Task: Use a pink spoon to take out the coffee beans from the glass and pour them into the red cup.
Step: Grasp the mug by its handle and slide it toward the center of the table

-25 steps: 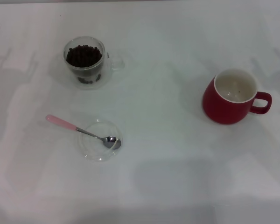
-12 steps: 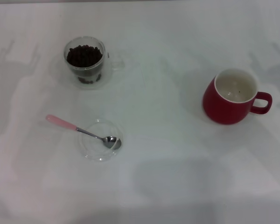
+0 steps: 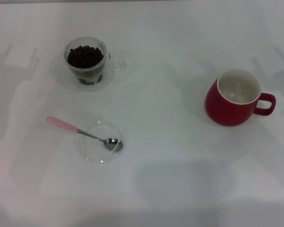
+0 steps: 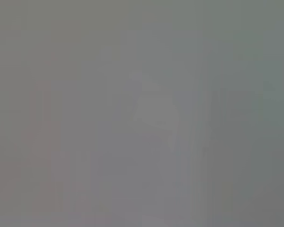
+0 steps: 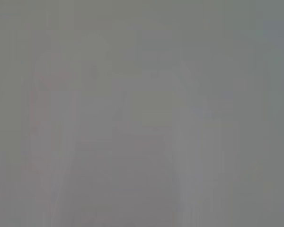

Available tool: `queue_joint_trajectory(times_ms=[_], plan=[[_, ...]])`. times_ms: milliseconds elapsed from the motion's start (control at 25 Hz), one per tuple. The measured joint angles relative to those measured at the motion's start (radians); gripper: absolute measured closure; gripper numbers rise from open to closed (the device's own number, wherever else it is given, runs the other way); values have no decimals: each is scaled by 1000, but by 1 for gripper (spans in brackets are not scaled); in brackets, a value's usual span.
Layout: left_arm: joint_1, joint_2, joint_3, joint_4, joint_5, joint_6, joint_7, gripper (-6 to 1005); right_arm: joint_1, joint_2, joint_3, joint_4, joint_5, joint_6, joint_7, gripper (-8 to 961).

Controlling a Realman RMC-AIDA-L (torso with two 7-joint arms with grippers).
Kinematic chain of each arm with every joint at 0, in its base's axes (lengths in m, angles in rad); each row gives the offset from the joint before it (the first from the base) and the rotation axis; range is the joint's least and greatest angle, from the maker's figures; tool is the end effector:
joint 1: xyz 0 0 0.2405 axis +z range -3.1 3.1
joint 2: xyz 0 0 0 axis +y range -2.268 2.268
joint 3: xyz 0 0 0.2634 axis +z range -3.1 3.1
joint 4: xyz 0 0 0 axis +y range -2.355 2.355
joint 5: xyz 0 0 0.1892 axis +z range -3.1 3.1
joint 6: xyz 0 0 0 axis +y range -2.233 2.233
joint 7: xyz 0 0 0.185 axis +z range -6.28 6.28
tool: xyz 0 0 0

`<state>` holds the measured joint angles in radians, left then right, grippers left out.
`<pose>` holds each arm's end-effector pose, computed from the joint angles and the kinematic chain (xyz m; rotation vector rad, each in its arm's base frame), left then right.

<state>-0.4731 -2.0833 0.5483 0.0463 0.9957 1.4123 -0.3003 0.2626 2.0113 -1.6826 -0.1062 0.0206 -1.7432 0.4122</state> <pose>-0.2903 0.3596 0.0183 -1.6380 -0.3596 -0.8545 0.2913 0.2824 0.0531 -1.6232 0.2531 1.1095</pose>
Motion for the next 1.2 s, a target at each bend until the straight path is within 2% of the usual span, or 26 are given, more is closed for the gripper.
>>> queue_joint_trajectory(times_ms=[200,480,840,1200], plan=[[19,0,2,-21,5,11,-6,303,-23,-8,-50,0,-31,-11,0,172],[46,0,5,-40,9,19,-4,302,-54,-34,-51,16,-159,-4,-5,173],[62,0,5,-51,13,26,-3,302,-91,-18,-51,129,-164,4,-53,174],[64,3,5,-47,21,30,-3,302,-130,-6,-100,205,-168,1,-63,175]])
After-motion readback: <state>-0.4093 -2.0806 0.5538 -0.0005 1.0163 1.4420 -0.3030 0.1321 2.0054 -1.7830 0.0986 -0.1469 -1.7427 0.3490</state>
